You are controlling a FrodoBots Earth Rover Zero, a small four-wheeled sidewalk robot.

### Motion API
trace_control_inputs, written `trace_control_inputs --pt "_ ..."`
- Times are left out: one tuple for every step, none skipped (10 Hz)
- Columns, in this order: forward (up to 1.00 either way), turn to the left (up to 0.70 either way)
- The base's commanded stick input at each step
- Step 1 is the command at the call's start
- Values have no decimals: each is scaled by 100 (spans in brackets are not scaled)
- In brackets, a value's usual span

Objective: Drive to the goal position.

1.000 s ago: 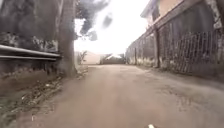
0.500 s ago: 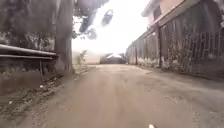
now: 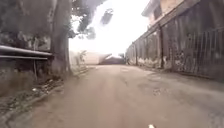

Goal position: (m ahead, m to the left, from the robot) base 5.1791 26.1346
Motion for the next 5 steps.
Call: trace_control_inputs --pt "50 0" --pt "50 0" --pt "50 0" --pt "50 0" --pt "50 0"
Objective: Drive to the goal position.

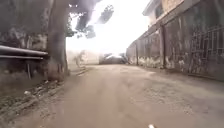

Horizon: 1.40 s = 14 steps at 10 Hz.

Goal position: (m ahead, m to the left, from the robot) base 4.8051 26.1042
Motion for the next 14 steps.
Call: trace_control_inputs --pt "50 0" --pt "50 0" --pt "50 0" --pt "50 0" --pt "50 0" --pt "50 0" --pt "50 0" --pt "50 0" --pt "50 0" --pt "50 0" --pt "50 0" --pt "50 0" --pt "50 0" --pt "50 0"
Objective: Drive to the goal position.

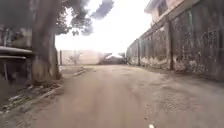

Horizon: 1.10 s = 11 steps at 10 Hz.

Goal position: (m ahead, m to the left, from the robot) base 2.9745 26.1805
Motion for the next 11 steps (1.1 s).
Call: trace_control_inputs --pt "50 0" --pt "50 0" --pt "50 0" --pt "50 0" --pt "50 0" --pt "50 0" --pt "50 0" --pt "50 0" --pt "50 0" --pt "50 0" --pt "50 0"
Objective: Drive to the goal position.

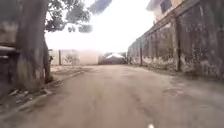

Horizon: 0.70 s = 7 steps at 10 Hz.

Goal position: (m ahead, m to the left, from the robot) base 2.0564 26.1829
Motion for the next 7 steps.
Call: trace_control_inputs --pt "50 0" --pt "50 0" --pt "50 0" --pt "50 0" --pt "50 0" --pt "50 0" --pt "50 0"
